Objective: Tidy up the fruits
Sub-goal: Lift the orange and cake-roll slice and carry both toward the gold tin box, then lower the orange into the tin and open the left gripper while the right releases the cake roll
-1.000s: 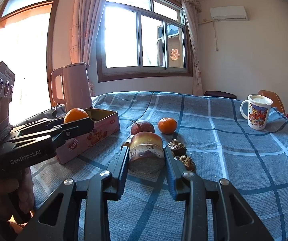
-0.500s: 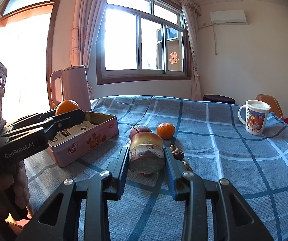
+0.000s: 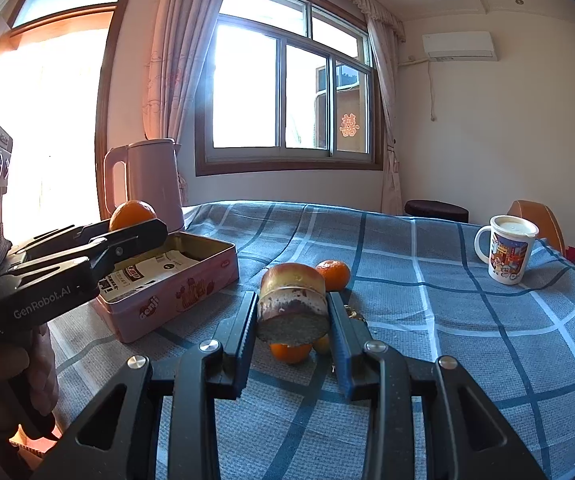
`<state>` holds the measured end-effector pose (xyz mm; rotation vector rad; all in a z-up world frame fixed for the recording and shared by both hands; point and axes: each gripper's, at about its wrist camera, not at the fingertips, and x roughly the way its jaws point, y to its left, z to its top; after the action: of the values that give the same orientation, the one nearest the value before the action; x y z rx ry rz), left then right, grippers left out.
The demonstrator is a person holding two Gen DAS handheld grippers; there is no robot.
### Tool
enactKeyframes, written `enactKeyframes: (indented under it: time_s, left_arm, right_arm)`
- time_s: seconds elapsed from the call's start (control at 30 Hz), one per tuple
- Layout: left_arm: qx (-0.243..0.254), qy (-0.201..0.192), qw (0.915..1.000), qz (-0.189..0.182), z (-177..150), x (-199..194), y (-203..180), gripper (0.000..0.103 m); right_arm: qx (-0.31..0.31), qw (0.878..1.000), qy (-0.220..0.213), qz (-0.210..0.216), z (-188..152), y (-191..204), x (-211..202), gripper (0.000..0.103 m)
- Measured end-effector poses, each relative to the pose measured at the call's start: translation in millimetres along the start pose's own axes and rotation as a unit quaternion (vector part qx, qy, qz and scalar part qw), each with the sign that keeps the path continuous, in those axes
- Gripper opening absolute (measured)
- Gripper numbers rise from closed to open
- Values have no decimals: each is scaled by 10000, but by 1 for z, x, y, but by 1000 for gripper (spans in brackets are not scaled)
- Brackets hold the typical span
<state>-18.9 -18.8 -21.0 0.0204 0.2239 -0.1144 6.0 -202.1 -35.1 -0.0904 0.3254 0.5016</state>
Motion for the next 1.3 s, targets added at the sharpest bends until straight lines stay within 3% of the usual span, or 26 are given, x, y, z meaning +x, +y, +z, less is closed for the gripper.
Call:
enactKeyframes:
  time_s: [0.67, 1.3]
  left_arm:
    - [-159, 354, 9972, 638, 8, 10, 50, 37]
    - [-305, 845, 9909, 1005, 7, 30, 99, 37]
  right_arm:
    - [-473, 9974, 124, 527, 49, 43, 36, 36]
    - [-718, 9908, 567, 996, 71, 79, 90, 36]
